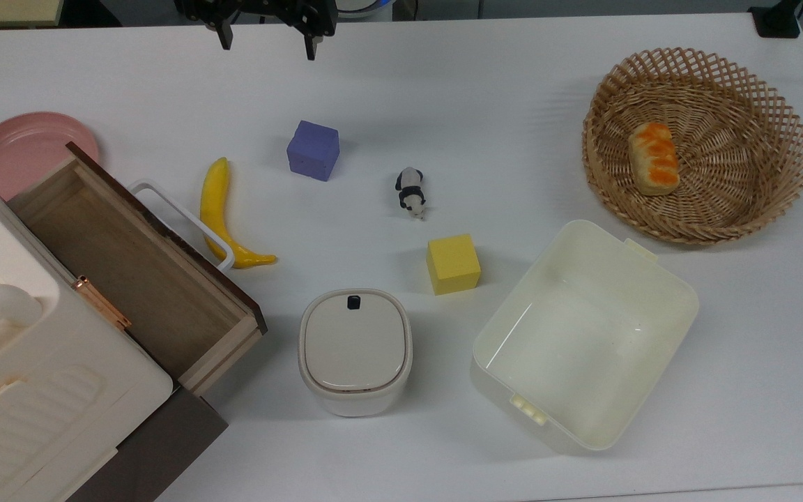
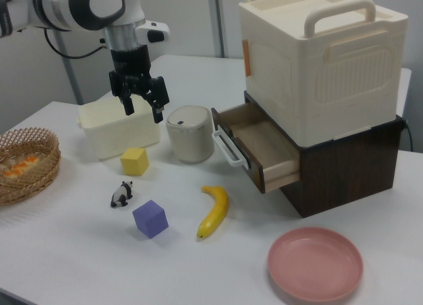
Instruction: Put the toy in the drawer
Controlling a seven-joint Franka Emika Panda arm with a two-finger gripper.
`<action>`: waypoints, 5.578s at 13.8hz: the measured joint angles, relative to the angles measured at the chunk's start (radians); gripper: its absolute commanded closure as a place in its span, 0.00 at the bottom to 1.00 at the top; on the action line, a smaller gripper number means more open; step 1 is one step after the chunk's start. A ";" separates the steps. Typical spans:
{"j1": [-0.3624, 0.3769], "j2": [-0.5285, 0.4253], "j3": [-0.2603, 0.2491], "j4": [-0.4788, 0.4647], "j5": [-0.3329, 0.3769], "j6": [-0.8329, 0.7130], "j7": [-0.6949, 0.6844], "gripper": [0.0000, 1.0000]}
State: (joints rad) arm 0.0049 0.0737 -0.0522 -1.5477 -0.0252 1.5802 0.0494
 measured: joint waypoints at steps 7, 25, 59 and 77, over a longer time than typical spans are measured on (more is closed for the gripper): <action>0.004 0.000 0.004 0.000 0.000 -0.034 -0.003 0.00; -0.027 0.019 0.002 -0.003 0.000 0.042 -0.008 0.00; 0.206 0.252 -0.003 -0.079 -0.033 0.223 -0.094 0.70; -0.217 0.335 -0.009 0.071 -0.023 0.721 0.052 0.64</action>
State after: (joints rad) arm -0.2119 0.4088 -0.0609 -1.4764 -0.0477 2.3014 0.1015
